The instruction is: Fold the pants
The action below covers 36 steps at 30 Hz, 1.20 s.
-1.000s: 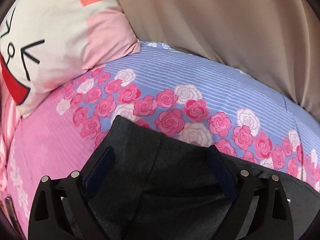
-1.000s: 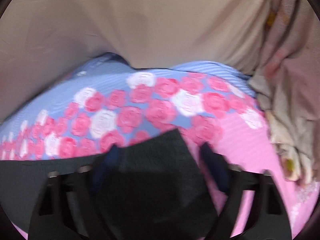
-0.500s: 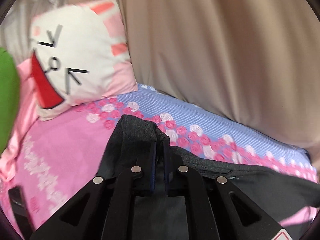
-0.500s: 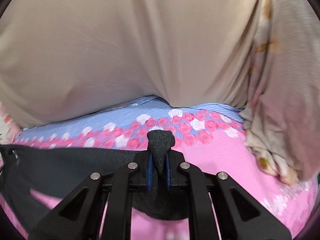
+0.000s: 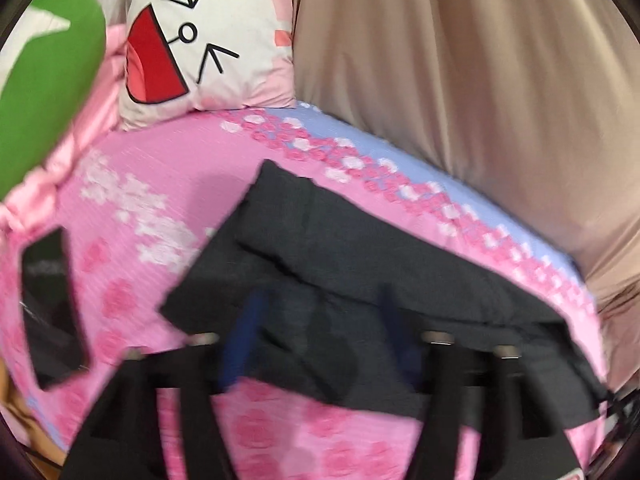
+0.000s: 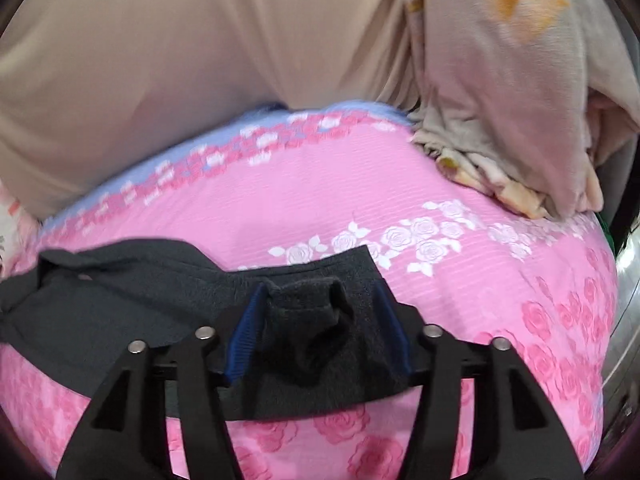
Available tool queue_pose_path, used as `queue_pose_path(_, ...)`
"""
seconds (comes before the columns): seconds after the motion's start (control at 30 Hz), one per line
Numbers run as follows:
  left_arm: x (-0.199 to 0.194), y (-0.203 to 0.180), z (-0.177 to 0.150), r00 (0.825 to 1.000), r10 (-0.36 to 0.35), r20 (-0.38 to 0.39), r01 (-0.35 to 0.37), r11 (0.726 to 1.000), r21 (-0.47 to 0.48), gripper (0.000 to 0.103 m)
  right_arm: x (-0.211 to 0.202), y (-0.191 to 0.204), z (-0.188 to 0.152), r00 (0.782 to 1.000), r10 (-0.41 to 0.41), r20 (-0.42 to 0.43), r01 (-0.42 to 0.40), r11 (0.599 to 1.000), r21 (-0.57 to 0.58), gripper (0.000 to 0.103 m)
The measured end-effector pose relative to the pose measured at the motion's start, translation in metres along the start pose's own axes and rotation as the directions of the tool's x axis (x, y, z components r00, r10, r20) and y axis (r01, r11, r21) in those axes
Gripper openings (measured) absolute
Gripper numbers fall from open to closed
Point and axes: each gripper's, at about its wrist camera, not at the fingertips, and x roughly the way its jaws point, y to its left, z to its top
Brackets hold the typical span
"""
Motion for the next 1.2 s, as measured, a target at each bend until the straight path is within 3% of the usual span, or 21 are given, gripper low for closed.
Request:
queue_pose_path(0.07,0.008,-0.009,0.005,1.0,0.017,0.017,-0.017,1.0,-0.013,0.067,-0.019,0.004,-0.001,0.999,0.02,0.031,-0.021,1.0,0.015,0.061)
queue_pose_path(0.13,0.023,-0.015,0.013,1.0,0.025,0.004,-0.024,0.999,-0.031,0.087,-0.031,0.009,-0.006,0.998,0.04,0.04,-0.041,0.999,0.013,0.066)
queue_pose_path(0.23,0.061,-0.007,0.023,0.993,0.102,-0.055,-0.107,0.99,-0.089,0.087,-0.051,0.02,-0.018,0.997,0.065,0.044,-0.066,0.998,0.01,0.067)
queue_pose_path(0.3,0.088,0.012,0.027,0.988,0.076,-0.137,-0.101,0.976,-0.191,0.083,-0.058,0.025,-0.027,0.997,0.07,0.034,-0.071,0.997,0.014,0.07)
queue_pose_path(0.37,0.1,0.026,0.028,0.983,0.016,-0.181,-0.066,0.961,-0.27,0.037,-0.059,0.026,-0.034,0.997,0.073,0.024,-0.074,0.997,0.022,0.072)
queue_pose_path(0.4,0.102,0.03,0.028,0.98,-0.013,-0.199,-0.046,0.957,-0.288,0.007,-0.059,0.028,-0.038,0.996,0.084,0.018,-0.085,0.996,0.031,0.072)
queue_pose_path(0.5,0.064,0.032,0.032,0.991,-0.096,-0.097,0.064,0.954,-0.292,0.006,-0.059,0.033,-0.042,0.991,0.132,0.005,-0.132,0.99,0.057,0.072)
queue_pose_path(0.6,0.009,0.036,0.034,0.985,-0.173,-0.019,0.161,0.947,-0.28,0.006,-0.051,0.04,-0.041,0.979,0.204,-0.016,-0.202,0.974,0.099,0.072)
queue_pose_path(0.77,-0.026,0.055,0.03,0.989,-0.143,-0.026,0.131,0.954,-0.269,0.006,-0.01,0.045,-0.031,0.95,0.306,-0.057,-0.289,0.936,0.2,0.072)
queue_pose_path(0.93,-0.018,0.071,0.015,0.991,-0.106,-0.079,0.079,0.955,-0.285,0.006,0.031,0.035,-0.021,0.966,0.239,-0.094,-0.209,0.945,0.251,0.072)
queue_pose_path(1.1,-0.006,0.069,0.013,0.993,-0.063,-0.103,0.032,0.962,-0.272,0.006,0.054,-0.001,0.0,0.99,0.085,-0.112,-0.037,0.926,0.376,0.072)
queue_pose_path(1.17,-0.002,0.065,0.016,0.994,-0.035,-0.103,0.007,0.965,-0.261,0.006,0.063,-0.005,0.01,0.99,0.074,-0.124,-0.022,0.926,0.377,0.049)
queue_pose_path(1.2,-0.001,0.061,0.02,0.995,-0.018,-0.098,-0.007,0.968,-0.251,0.006,0.067,-0.005,0.017,0.988,0.083,-0.131,-0.029,0.928,0.371,0.009)
